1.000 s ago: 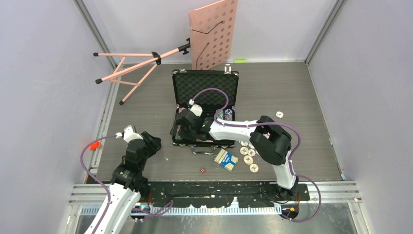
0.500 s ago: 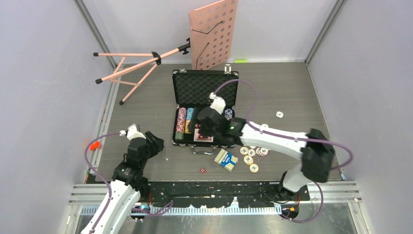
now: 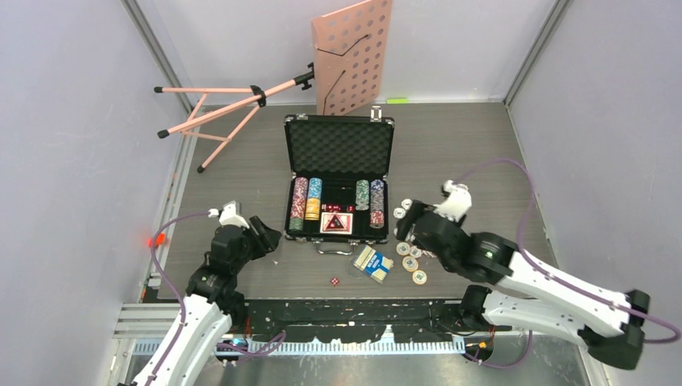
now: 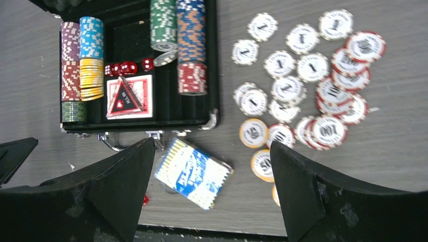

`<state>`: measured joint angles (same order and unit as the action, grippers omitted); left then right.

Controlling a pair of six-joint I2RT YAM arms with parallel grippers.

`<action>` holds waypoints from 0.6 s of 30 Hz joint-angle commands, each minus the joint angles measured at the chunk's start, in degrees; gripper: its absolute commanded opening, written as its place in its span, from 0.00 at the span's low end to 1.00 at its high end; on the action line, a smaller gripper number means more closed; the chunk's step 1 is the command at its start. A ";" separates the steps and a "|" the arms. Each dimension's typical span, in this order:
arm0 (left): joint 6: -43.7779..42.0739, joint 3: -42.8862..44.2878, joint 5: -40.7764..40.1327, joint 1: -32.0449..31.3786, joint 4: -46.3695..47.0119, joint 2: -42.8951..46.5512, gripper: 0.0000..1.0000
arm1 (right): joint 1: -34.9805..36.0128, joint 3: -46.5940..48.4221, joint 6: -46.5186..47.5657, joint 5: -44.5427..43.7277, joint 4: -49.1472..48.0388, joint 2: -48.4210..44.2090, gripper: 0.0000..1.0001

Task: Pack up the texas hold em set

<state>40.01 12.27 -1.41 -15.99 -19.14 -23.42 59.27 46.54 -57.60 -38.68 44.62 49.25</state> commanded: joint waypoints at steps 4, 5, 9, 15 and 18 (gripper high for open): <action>-3.27 1.17 9.70 0.25 4.38 -0.18 0.54 | 0.06 -7.83 -10.91 -3.44 10.70 -18.88 0.91; -3.49 1.17 10.36 0.26 4.64 -0.22 0.54 | 0.06 -7.88 -11.06 -3.16 11.25 -19.65 0.91; -3.94 1.00 11.66 0.24 5.40 -0.31 0.54 | 0.01 -5.60 -11.76 -3.79 15.50 -18.16 0.90; -4.45 0.82 12.88 0.23 6.45 -0.66 0.54 | 0.06 -2.94 -15.25 -6.62 21.36 -8.37 0.89; -4.61 0.82 13.37 0.26 6.57 -0.69 0.54 | 0.04 -3.28 -18.46 -6.66 21.59 -4.36 0.98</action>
<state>36.86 12.29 9.74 -15.99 -15.99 -23.88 59.27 41.58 -70.26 -41.85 63.37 40.36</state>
